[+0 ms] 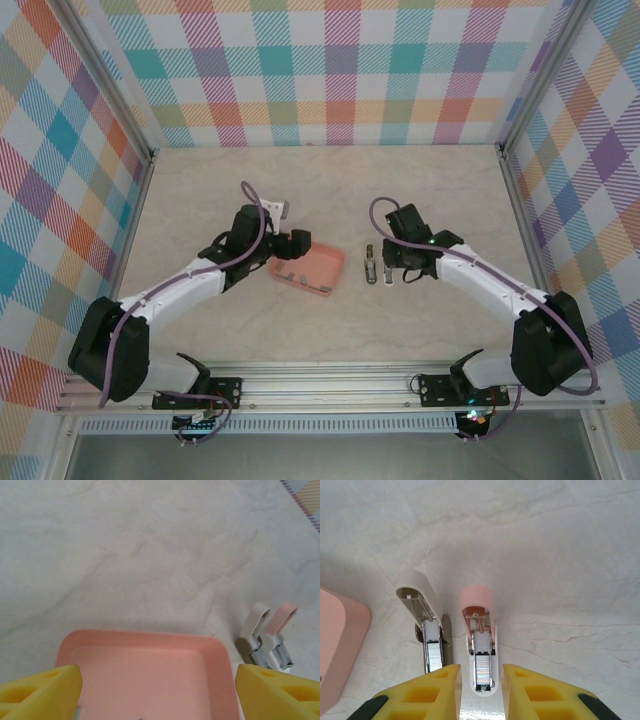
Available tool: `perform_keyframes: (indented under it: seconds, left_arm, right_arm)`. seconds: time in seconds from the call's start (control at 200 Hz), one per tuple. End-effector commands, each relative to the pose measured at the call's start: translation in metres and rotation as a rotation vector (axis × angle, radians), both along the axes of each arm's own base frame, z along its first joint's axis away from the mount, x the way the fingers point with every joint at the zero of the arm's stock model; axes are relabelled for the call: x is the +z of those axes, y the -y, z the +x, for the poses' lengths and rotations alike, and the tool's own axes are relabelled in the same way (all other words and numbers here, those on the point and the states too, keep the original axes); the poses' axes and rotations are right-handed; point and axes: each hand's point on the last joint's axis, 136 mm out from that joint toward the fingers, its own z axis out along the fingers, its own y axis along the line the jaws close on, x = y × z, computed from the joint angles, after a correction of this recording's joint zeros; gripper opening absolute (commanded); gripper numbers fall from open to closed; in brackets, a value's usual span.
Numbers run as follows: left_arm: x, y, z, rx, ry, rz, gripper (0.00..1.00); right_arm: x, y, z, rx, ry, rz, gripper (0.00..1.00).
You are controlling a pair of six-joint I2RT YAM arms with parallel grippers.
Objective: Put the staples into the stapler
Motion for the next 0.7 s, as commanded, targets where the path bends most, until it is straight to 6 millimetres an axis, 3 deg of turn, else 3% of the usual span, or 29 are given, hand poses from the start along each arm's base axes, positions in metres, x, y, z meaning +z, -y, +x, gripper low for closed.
perform_keyframes:
  seconds: [0.0,0.32,0.575,0.695]
  left_arm:
    - [0.011,0.023,0.009,-0.078,-0.005,-0.014,0.80]
    - [0.038,0.076,0.041,-0.201,-0.043,-0.068,0.75]
    - [0.033,0.121,0.047,-0.318,-0.102,-0.026,0.73]
    - [0.019,0.138,0.040,-0.367,-0.176,0.014,0.71]
  right_arm:
    - [0.016,0.009,-0.004,-0.025,-0.004,0.036,0.28]
    - [0.028,0.024,-0.017,-0.096,-0.047,0.233,0.28]
    - [0.016,0.028,-0.029,-0.169,-0.112,0.407,0.29]
    - [0.009,0.022,-0.032,-0.191,-0.140,0.501,0.29]
